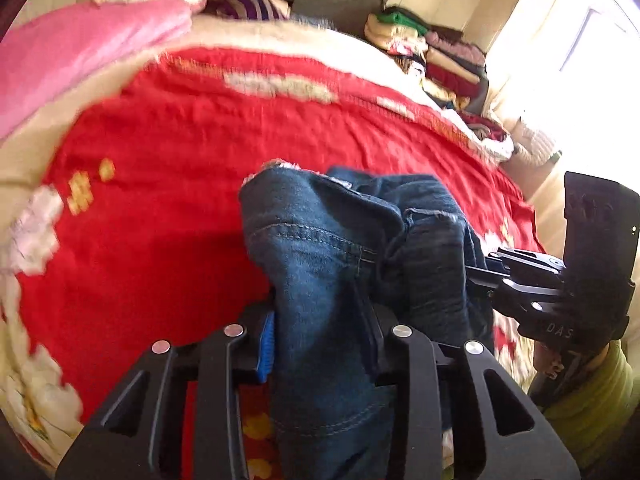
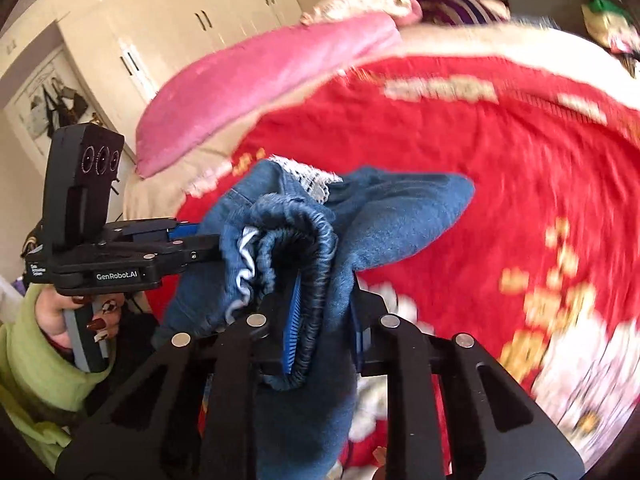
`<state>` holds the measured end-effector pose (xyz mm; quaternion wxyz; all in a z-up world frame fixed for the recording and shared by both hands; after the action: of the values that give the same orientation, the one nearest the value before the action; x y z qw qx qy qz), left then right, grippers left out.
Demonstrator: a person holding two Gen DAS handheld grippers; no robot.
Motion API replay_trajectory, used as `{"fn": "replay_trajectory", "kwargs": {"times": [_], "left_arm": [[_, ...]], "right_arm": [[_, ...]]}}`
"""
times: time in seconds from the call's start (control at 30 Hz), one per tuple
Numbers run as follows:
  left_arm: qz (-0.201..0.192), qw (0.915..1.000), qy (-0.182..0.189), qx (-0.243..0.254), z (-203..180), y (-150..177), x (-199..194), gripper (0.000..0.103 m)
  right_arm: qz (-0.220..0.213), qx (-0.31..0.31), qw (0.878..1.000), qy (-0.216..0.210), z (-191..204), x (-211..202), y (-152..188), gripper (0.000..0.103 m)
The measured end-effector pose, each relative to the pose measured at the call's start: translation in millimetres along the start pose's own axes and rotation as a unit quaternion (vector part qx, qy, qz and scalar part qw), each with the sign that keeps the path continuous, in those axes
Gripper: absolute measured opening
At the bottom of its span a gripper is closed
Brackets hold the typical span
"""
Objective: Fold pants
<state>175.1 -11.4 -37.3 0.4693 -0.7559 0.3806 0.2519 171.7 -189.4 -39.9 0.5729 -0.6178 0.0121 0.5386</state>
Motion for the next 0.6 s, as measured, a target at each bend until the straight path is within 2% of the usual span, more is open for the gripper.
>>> {"fn": "replay_trajectory", "kwargs": {"times": [0.17,0.3,0.47,0.53,0.6], "left_arm": [[-0.029,0.9994,-0.017,0.003,4,-31,-4,0.032],[-0.026,0.9984,-0.05,0.005,14,-40,14,0.032],[-0.006,0.9975,-0.07,-0.004,29,-31,33,0.036],[0.0,0.9972,-0.074,-0.008,34,-27,38,0.04],[0.001,0.9972,-0.075,-0.01,36,-28,40,0.042]], "right_arm": [[-0.024,-0.008,1.0,0.01,-11,7,-31,0.014],[-0.008,0.002,1.0,0.025,-27,26,-33,0.015],[0.047,0.021,0.997,0.063,-43,49,-8,0.023],[0.058,0.037,0.995,0.07,-50,52,2,0.034],[0.064,0.04,0.993,0.085,-55,54,6,0.041]]}}
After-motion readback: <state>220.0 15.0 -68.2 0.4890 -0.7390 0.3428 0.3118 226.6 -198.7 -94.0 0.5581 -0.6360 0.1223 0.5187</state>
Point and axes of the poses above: each gripper's, at about its wrist camera, not at the fingertips, and x roughly the way its jaws point, z to its left, y to its underside, the point moved 5 cm from there along x, roughly the way its jaws point, and after that the axes turned 13 degrees about -x, right-handed, at the moved point
